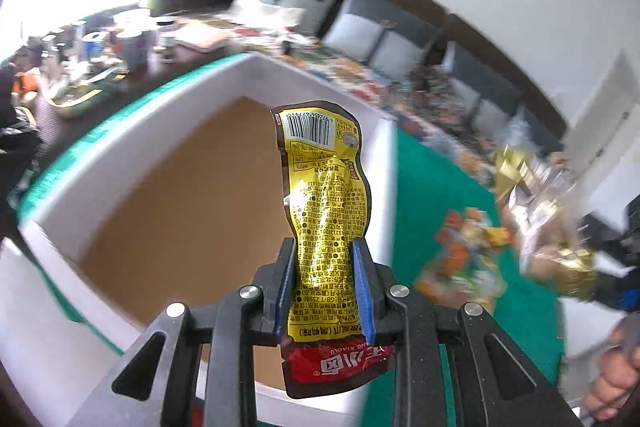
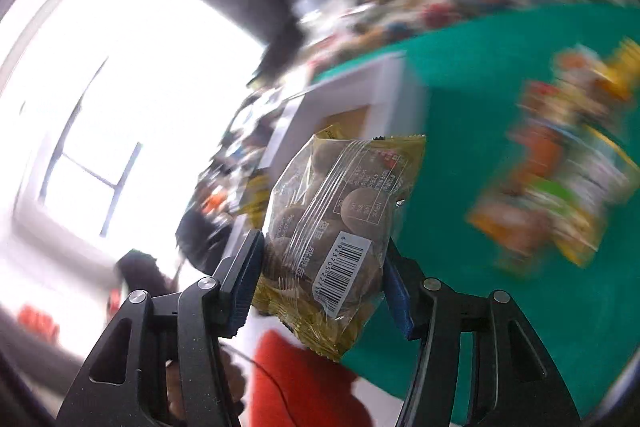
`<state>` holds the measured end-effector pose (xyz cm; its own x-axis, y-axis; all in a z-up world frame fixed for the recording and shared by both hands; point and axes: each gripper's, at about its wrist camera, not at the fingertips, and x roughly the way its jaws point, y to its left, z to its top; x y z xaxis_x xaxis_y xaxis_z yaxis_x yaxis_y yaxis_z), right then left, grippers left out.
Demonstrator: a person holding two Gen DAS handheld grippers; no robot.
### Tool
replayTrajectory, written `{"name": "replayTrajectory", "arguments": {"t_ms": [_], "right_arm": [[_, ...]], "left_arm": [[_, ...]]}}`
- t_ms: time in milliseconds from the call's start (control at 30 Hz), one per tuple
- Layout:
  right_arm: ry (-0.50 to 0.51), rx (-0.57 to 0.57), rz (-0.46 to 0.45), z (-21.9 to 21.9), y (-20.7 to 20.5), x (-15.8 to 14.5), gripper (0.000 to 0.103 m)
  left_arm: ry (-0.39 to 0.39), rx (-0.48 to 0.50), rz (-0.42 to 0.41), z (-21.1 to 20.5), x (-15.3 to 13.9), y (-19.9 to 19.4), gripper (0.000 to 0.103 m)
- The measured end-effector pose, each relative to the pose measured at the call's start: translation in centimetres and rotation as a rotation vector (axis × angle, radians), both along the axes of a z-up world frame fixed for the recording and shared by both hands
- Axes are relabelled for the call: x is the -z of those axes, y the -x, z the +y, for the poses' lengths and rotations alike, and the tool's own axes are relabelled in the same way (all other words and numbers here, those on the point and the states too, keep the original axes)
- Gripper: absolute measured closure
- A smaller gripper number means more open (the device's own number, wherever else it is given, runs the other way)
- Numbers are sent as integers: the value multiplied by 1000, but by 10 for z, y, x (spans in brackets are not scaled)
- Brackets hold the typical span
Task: Organize snacks
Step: 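Drop the sausage stick and cake bag into the white box with both tools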
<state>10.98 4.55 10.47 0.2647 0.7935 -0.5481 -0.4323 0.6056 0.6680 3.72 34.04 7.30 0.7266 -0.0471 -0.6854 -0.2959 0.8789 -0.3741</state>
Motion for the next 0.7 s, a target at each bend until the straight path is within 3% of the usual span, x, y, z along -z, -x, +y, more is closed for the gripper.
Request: {"name": "replayTrajectory", "arguments": {"t_ms": [100,133,167,267,367,500,700], "right_arm": [[30,-106,-48,81,-1,-3,40],[45,-126,-51,98,-1,2,36],[63,-148,-40,116,-6,10,31],[110,-155,26,140,-14,32,28],[49,-136,0,115,-10,32,28],[151,-10,-112,47,-9,42,28],[589,333,-227,-99,-7,135,28]], "left_arm": [[-88,-71,82,30,16,-2,59],[-90,-87,109,39,24,-3,40],[-89,-104,125,45,30,-1,28],[-90,-150,133,55,39,8,26],[-75,-155,117,53,40,16,25],[-50,-71,86,15,33,11,25],[-8,177,11,-95,21,4,7]]}}
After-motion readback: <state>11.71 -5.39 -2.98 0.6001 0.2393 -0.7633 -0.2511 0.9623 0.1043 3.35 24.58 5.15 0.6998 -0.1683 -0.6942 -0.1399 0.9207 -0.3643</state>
